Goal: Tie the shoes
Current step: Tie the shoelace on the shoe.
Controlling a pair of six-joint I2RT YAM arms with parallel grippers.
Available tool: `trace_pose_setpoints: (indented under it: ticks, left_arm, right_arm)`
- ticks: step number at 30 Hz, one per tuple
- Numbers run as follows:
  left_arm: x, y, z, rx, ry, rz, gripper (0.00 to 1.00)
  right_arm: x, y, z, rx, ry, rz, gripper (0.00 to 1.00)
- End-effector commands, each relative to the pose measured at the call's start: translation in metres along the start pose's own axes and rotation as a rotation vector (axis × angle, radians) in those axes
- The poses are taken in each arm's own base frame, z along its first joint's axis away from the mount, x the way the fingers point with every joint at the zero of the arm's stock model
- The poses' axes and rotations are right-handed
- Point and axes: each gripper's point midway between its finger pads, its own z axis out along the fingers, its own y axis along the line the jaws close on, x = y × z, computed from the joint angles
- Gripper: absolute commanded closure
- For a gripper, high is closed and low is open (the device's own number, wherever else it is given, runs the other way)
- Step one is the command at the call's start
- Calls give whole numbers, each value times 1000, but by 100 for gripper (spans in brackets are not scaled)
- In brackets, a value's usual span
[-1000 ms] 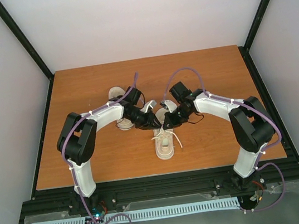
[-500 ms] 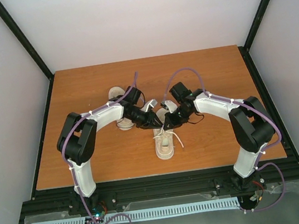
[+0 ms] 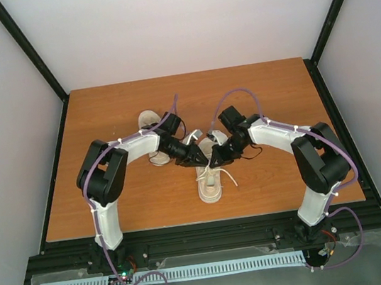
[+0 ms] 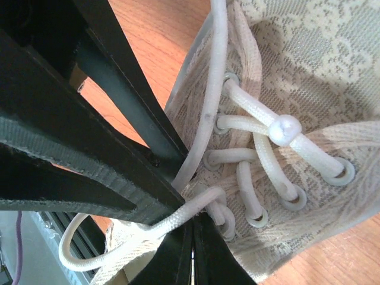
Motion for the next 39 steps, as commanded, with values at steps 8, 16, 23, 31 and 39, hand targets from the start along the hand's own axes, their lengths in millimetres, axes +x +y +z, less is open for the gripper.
trace_pose_setpoints:
  ticks: [8,16,23,31,39]
  left_arm:
    - [0,-20,6,93,40,47,99]
    - [-8,-20,-6,8,-43,51,99]
    - [-15,-20,-14,-24,-107,63,99]
    - [-16,-18,-23,-51,-148,44,99]
    - [-9,-18,-18,-12,-104,54,99]
  right_arm:
    - [-23,17,-8,-97,-97,-43,97]
    - [-24,13,-15,-74,-114,-32,97]
    - [-20,7,-23,-33,-114,-24,80]
    - [-22,16,-43,-26,-151,-53,64]
    - [-5,-2,-41,43,-146,-54,57]
